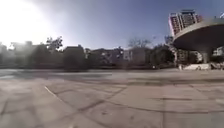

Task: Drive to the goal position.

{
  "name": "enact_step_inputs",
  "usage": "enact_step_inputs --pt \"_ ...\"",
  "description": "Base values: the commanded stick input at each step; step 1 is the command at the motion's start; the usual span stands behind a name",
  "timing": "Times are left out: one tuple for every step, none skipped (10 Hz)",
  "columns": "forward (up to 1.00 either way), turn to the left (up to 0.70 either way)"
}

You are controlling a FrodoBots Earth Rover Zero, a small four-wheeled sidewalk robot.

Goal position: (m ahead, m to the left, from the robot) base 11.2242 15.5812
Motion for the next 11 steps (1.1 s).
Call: enact_step_inputs --pt "0.7 0.0" --pt "0.7 0.0" --pt "0.7 0.0" --pt "0.7 0.0" --pt "0.7 0.0" --pt "0.7 0.0" --pt "0.7 0.03" --pt "0.7 0.21" --pt "0.7 0.35" --pt "0.7 0.35" --pt "0.7 0.35"
